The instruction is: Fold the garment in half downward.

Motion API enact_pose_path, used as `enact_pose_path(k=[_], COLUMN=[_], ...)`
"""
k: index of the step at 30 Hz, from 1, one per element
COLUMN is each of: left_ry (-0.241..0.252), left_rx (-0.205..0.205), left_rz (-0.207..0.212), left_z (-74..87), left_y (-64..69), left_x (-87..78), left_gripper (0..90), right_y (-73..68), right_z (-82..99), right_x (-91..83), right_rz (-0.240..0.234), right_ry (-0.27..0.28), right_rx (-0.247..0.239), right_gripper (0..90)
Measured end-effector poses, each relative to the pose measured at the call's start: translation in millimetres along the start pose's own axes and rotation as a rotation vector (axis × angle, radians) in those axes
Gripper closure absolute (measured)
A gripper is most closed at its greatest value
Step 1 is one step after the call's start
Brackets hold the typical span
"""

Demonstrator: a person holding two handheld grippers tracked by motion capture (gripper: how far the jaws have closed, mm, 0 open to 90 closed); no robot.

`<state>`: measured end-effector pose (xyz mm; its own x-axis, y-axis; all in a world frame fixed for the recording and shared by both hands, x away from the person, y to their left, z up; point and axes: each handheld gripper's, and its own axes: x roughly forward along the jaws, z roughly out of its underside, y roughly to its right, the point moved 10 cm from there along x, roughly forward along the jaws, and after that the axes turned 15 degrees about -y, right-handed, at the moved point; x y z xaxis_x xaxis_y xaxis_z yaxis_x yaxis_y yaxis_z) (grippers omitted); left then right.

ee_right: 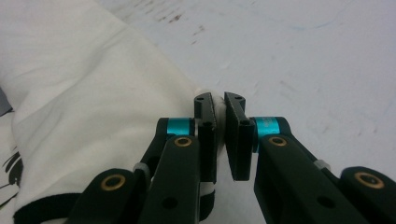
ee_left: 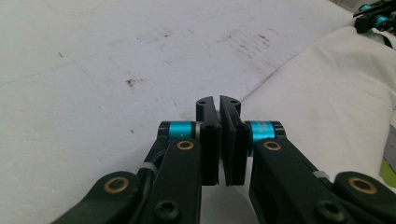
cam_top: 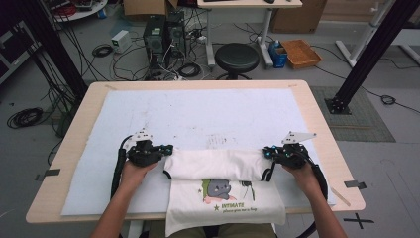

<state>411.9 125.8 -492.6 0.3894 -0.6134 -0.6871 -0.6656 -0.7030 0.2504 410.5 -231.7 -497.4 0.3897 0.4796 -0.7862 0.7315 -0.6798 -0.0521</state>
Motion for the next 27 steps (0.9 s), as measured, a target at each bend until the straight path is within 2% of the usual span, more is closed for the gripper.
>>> enact_pose_path(k=[2,4,8,11,12,15,17,19,20,21,23,24,27], left_ry=[0.014,0.05,0.035,0.044,0.051,0.056,0.07,0.081,0.083,0.076,0.067,0.065,0.03], left_rx=[-0.018,-0.06,-0.076,-0.094,-0.098,-0.107,-0.105,-0.121,-0.131,-0.146,-0.166,-0.164,-0.139], left_rz=[-0.001,0.015,-0.005,-0.027,-0.031,-0.056,-0.07,-0.063,-0.065,-0.06,-0.045,-0.047,-0.047], left_z=[-7.4,-20.4,-37.2,-46.0,-48.8,-53.8,-57.2,-57.7,-57.1,-55.3,-49.1,-47.0,-30.6], left_y=[-6.3,-13.2,-22.1,-29.3,-31.5,-39.3,-42.7,-41.4,-40.7,-39.8,-35.1,-34.0,-20.8], left_x=[1.3,3.1,14.0,17.8,18.2,19.3,20.7,22.6,23.2,22.8,17.3,15.3,9.6], left_gripper=[86.9,86.9,86.9,86.9,86.9,86.9,86.8,85.8,80.9,68.8,59.3,56.6,54.8], right_y=[7.8,15.4,31.9,42.3,47.8,59.5,62.2,62.3,62.2,62.6,64.0,63.1,55.2], right_z=[-4.3,-9.2,-25.6,-35.0,-39.1,-44.9,-46.4,-46.3,-45.8,-44.9,-42.3,-40.2,-34.2], right_x=[2.7,5.2,9.3,13.8,14.8,18.4,22.7,26.6,27.5,27.2,23.1,17.9,0.9], right_rz=[0.012,0.029,0.065,0.104,0.127,0.149,0.146,0.158,0.167,0.179,0.206,0.192,0.173], right_ry=[0.003,0.005,0.029,0.012,0.016,0.017,0.009,-0.004,-0.007,-0.006,0.004,0.019,0.069], right_rx=[0.026,0.041,0.093,0.106,0.117,0.168,0.189,0.19,0.189,0.202,0.22,0.235,0.225], right_gripper=[84.7,84.6,84.7,84.7,84.7,84.6,84.6,84.5,83.5,77.7,59.4,54.3,49.8])
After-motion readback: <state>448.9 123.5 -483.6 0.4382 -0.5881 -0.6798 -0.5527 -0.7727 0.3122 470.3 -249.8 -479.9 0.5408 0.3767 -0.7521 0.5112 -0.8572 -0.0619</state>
